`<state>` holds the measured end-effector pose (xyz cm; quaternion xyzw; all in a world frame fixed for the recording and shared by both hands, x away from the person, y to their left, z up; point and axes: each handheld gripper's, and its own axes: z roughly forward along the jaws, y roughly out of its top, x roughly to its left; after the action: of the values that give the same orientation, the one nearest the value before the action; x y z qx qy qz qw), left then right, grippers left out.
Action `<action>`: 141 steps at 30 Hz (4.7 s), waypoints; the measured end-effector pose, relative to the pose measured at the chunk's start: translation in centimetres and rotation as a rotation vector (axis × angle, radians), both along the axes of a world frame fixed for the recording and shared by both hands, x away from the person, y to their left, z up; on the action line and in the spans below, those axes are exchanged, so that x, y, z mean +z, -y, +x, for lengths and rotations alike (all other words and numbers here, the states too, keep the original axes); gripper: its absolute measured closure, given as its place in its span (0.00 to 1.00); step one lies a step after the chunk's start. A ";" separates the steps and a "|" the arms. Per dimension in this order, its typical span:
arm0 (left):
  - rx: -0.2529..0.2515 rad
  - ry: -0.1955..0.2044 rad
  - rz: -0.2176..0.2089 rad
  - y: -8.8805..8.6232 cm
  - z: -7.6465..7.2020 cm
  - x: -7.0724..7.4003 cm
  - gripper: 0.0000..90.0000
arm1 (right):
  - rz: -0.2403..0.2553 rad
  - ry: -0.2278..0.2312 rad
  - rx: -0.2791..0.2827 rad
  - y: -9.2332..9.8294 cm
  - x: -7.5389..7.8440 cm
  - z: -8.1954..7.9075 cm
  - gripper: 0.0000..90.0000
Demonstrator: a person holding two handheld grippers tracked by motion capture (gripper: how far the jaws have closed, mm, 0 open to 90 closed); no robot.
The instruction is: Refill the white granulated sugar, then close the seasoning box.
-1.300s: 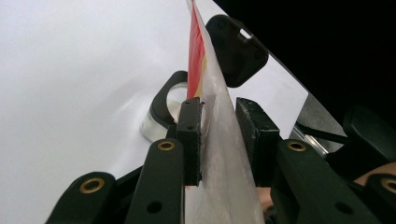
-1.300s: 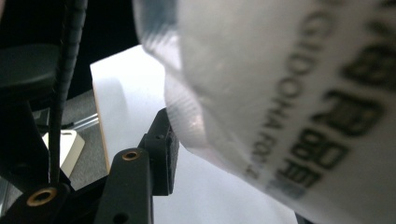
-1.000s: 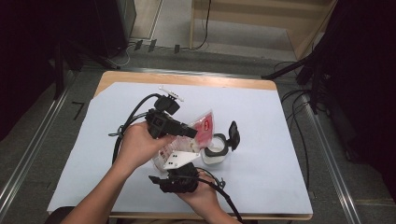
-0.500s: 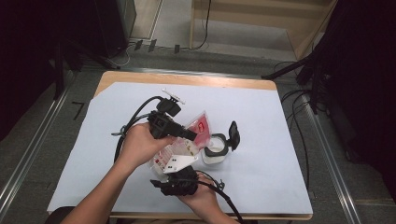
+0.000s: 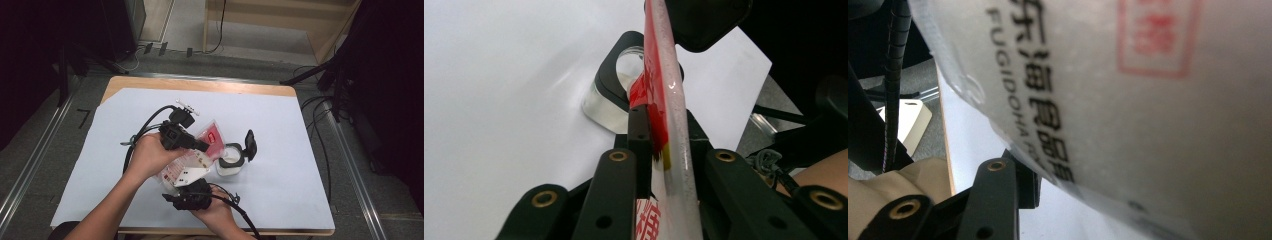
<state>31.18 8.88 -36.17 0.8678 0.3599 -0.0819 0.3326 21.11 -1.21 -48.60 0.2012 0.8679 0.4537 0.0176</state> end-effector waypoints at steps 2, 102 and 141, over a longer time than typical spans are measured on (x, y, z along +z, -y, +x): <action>0.002 0.013 0.001 0.0 -0.1 0.0 0.95 | -0.006 0.004 -0.002 0.0 0.0 0.0 0.66; 0.215 0.231 -0.143 -12.0 2.6 -3.6 0.96 | 0.068 -0.093 -0.190 9.1 3.6 3.3 0.59; 0.225 0.190 -0.111 -16.4 -1.3 -4.2 0.62 | 0.023 -0.130 -0.217 16.9 5.2 4.3 1.00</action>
<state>29.89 25.25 -40.33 0.8061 0.4169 0.0185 0.4196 25.36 -18.13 -43.43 0.3230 0.8350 0.4453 0.0081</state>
